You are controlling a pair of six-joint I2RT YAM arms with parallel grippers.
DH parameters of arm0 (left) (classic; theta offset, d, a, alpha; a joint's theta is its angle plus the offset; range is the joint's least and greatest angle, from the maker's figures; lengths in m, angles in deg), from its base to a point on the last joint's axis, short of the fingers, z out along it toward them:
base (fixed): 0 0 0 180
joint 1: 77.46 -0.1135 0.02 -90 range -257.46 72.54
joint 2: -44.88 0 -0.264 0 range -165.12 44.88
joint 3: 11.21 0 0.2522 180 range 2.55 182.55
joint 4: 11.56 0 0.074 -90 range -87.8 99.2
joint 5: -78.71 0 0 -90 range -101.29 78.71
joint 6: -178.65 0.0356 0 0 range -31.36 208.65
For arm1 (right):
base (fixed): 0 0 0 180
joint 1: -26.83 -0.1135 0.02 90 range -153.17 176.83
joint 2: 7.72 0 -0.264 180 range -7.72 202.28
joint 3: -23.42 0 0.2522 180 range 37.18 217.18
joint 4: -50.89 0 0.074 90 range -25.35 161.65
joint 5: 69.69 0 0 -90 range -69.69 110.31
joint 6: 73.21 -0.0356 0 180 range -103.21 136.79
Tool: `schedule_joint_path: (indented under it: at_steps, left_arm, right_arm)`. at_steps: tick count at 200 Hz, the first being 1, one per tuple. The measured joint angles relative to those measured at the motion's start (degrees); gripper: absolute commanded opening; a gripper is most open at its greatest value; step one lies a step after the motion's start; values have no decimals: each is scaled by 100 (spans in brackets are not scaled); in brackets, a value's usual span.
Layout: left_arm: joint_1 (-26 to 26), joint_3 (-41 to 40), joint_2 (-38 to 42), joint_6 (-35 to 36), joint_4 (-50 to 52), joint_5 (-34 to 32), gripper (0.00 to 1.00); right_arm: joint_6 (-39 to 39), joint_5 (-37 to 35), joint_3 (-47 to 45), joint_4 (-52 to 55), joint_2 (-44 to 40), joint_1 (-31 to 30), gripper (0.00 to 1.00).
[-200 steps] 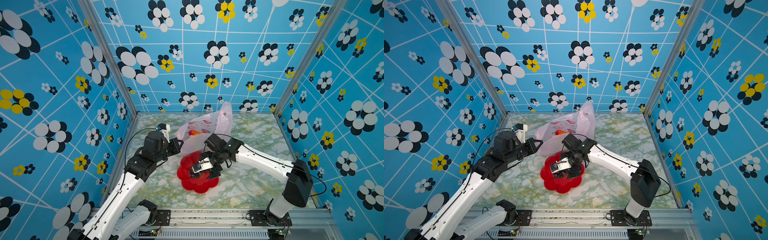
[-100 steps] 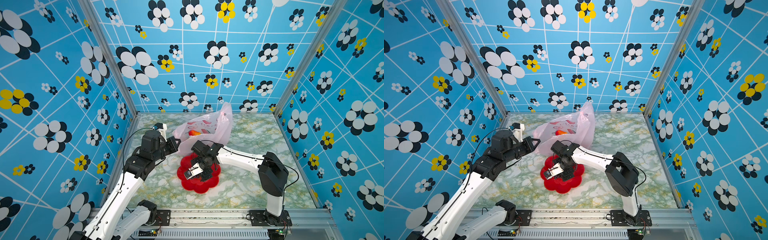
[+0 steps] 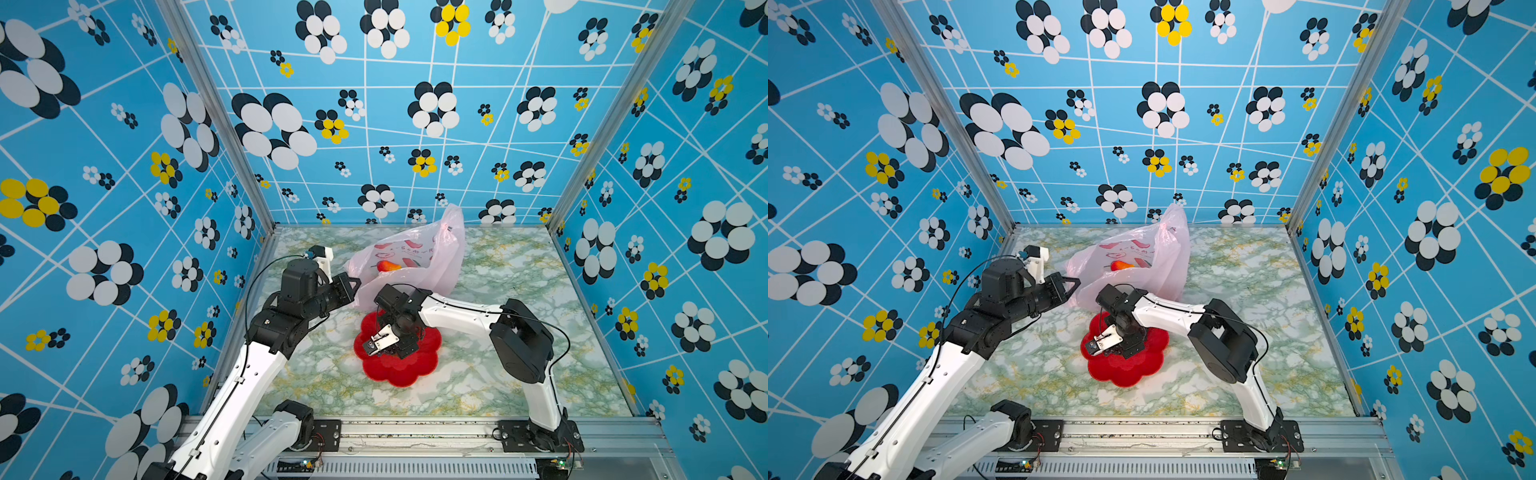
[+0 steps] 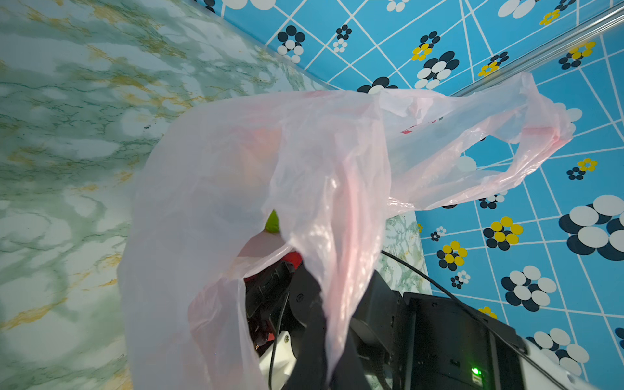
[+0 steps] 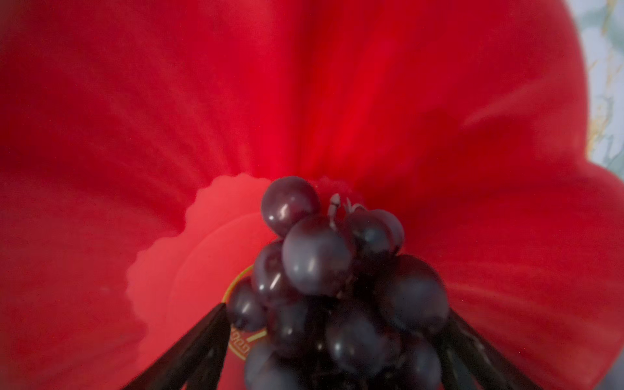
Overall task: Place the fruits into the plastic bag
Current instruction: Pick up the fruit from the plate.
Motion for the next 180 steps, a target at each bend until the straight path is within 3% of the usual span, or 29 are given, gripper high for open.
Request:
schedule_joint_path:
  at_steps: [27,75,126,180]
  left_arm:
    - [-44,0,-26,24,57,42,0]
    - [-83,0,-31,42,111,81,0]
    - [-83,0,-63,39,116,111,0]
    - [-83,0,-63,15,111,127,0]
  right_arm:
    - [-153,-37,94,-61,107,0,65]
    - [-470,70,151,-170,138,2,47]
    - [-1285,833,-562,-940,-415,94,45]
    - [-2927,1580,-1668,-2750,-1436,420,44]
